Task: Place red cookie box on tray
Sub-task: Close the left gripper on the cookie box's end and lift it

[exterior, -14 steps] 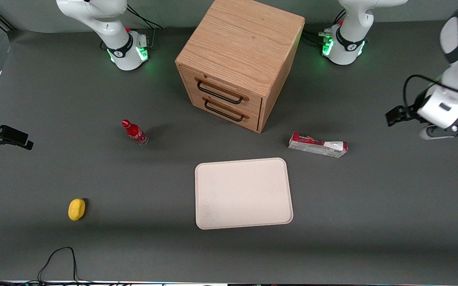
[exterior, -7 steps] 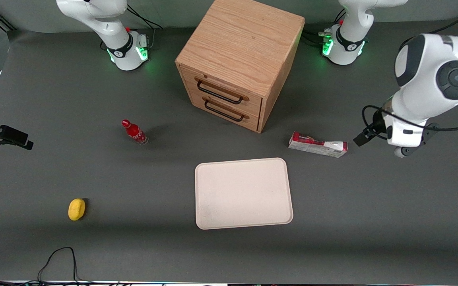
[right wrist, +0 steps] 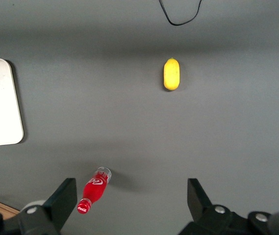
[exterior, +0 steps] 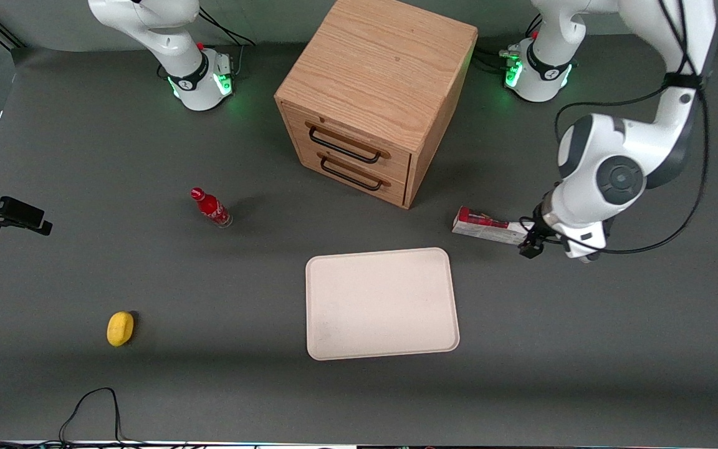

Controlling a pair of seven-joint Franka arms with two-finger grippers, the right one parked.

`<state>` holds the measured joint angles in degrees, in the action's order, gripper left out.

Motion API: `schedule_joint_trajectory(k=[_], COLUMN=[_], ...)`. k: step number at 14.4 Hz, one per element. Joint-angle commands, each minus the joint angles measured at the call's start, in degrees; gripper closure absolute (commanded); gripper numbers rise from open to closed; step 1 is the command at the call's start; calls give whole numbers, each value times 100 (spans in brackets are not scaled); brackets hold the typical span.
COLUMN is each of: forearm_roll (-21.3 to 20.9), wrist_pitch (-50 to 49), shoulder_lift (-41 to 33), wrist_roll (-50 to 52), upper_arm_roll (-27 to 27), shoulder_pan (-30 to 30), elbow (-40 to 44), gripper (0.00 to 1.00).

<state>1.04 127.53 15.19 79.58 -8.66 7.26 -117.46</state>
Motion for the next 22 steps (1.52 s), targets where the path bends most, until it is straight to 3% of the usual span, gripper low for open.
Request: schedule_joint_trajectory(k=[1, 6, 8, 9, 11, 12, 18, 22], forearm_roll=[46, 54, 63, 72, 290, 440, 415, 371], wrist_pitch=[570, 800, 817, 826, 817, 800, 63, -1202], shoulder_lift=[264, 528, 581, 581, 581, 564, 301, 238], wrist_roll=[418, 558, 567, 576, 567, 498, -283, -2082], upper_arm_roll=[49, 49, 49, 49, 49, 49, 49, 232], shoulder_pan=[188, 197, 206, 206, 197, 197, 179, 170], elbow=[-286, -480, -480, -480, -427, -410, 221, 1591], gripper=[3, 4, 10, 29, 86, 100, 100, 100])
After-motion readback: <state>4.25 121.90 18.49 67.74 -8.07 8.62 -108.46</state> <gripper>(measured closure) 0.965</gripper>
